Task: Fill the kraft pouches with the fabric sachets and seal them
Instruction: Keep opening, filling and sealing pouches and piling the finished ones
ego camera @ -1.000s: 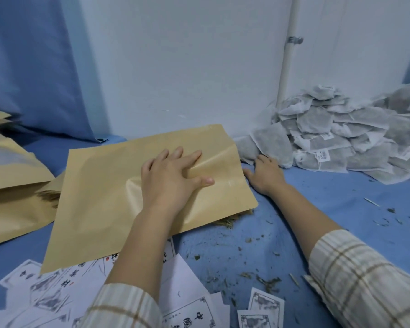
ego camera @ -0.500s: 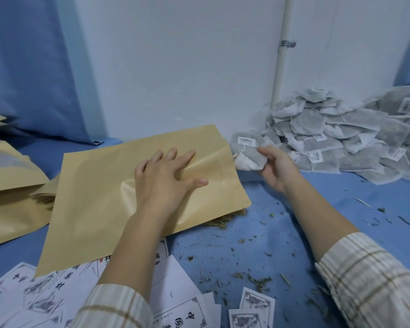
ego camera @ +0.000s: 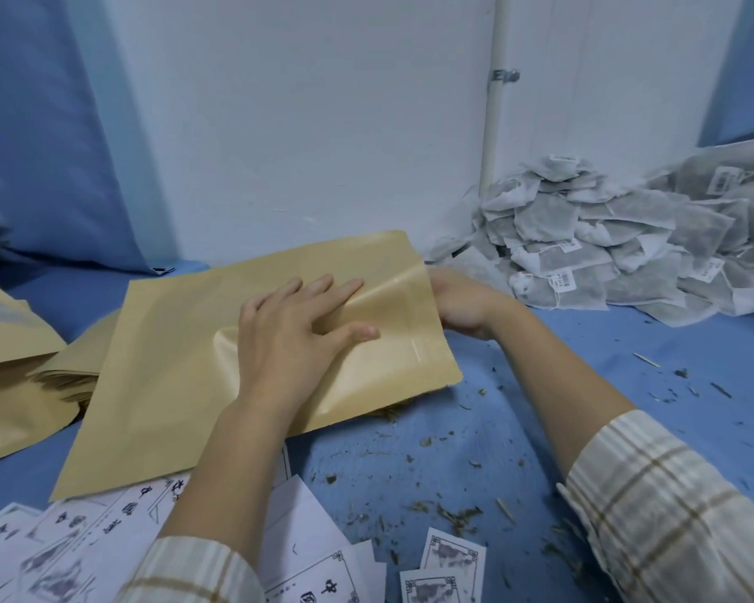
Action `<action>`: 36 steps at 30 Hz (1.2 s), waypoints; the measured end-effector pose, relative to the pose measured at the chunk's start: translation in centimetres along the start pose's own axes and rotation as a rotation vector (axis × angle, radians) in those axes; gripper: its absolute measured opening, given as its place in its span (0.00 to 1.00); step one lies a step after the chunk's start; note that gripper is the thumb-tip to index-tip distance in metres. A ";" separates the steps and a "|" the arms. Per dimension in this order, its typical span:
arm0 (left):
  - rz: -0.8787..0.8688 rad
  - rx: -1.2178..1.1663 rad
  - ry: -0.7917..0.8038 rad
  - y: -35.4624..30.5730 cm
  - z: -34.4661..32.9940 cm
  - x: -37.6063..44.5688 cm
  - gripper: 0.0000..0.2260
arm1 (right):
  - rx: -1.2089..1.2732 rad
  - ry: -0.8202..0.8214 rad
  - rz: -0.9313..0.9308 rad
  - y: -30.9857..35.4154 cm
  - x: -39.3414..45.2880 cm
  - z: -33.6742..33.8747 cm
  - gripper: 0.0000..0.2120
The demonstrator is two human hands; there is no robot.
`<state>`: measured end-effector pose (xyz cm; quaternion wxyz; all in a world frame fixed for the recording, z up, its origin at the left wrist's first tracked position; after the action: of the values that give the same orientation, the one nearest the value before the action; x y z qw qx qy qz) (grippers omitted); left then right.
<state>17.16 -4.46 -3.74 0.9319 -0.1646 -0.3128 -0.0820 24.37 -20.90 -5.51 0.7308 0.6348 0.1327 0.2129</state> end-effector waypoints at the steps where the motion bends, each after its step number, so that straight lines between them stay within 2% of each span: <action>1: -0.037 -0.003 0.011 -0.4 0.0 0.0 0.26 | -0.114 -0.001 -0.052 0.0 -0.1 -0.2 0.09; 3: -0.101 0.000 0.017 -1.1 0.1 0.1 0.27 | -0.193 -0.036 -0.093 0.1 0.0 -0.2 0.07; 5: -0.116 -0.042 0.026 -1.4 0.0 0.1 0.27 | -0.080 -0.117 -0.063 0.3 0.5 0.0 0.09; 6: -0.113 -0.057 0.037 -1.4 -0.1 0.0 0.27 | -0.057 -0.205 -0.034 0.2 0.9 0.4 0.14; 9: -0.060 -0.024 0.044 -0.9 -0.6 -0.2 0.28 | -0.265 -0.480 0.095 0.2 0.8 1.9 0.22; 11: -0.004 0.000 0.024 -0.2 -0.6 0.0 0.29 | -0.251 -0.695 0.191 -0.4 -0.9 4.1 0.20; 12: 0.013 0.005 0.018 0.1 -0.6 0.0 0.29 | -0.323 -0.830 0.180 -1.1 -1.6 5.7 0.14; 13: 0.021 0.009 0.017 0.2 -0.6 0.1 0.29 | -0.493 -0.927 0.083 -1.9 -2.3 7.0 0.08; 15: 0.023 0.013 0.023 0.2 -0.8 0.1 0.29 | -0.812 -0.874 -0.251 -4.5 -2.6 8.8 0.21; 16: 0.022 0.010 0.024 0.2 -0.8 0.0 0.29 | -0.868 -0.811 -0.330 -5.5 -2.5 9.0 0.26; 18: 0.023 -0.005 0.025 0.3 -0.8 0.0 0.29 | -0.828 -0.827 -0.295 -5.8 -2.3 9.4 0.24; 20: 0.028 0.001 0.021 0.4 -0.8 0.0 0.29 | -0.725 -0.972 -0.211 -5.0 -2.6 9.6 0.15; 22: 0.056 0.030 -0.003 0.9 -0.7 0.1 0.27 | -0.557 -1.086 -0.058 -4.0 -3.1 9.4 0.11; 23: 0.071 0.049 -0.017 1.1 -0.7 0.2 0.26 | -0.420 -1.092 0.035 -3.5 -3.3 9.4 0.10; 26: 0.104 0.079 -0.024 1.5 -0.6 0.3 0.26 | 0.081 -0.937 0.203 -2.6 -3.3 9.1 0.05; 27: 0.110 0.078 -0.022 1.6 -0.6 0.3 0.26 | 0.171 -0.855 0.236 -2.3 -3.2 9.0 0.04; 29: 0.112 0.057 -0.022 1.5 -0.6 0.3 0.26 | 0.194 -0.666 0.281 -1.6 -2.9 8.5 0.08; 32: 0.109 -0.036 -0.007 1.0 -0.4 0.3 0.28 | 0.093 -0.402 0.294 -1.3 -2.1 7.0 0.17; 36: 0.084 -0.085 0.019 0.3 -0.5 0.2 0.30 | 0.032 -0.173 0.269 -0.2 -1.0 4.1 0.16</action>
<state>17.64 -4.39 -4.08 0.9297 -0.2159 -0.2929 -0.0577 25.40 -24.95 -5.15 0.6941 0.6744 -0.0136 0.2514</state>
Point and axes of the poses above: each hand's wrist, its own x-axis towards the middle knuckle, its own z-axis out of the back of the hand, y = z × x, the point moved 6 cm from there along x, towards the middle knuckle, and after that the axes turned 11 degrees about x, right-handed, at the moved point
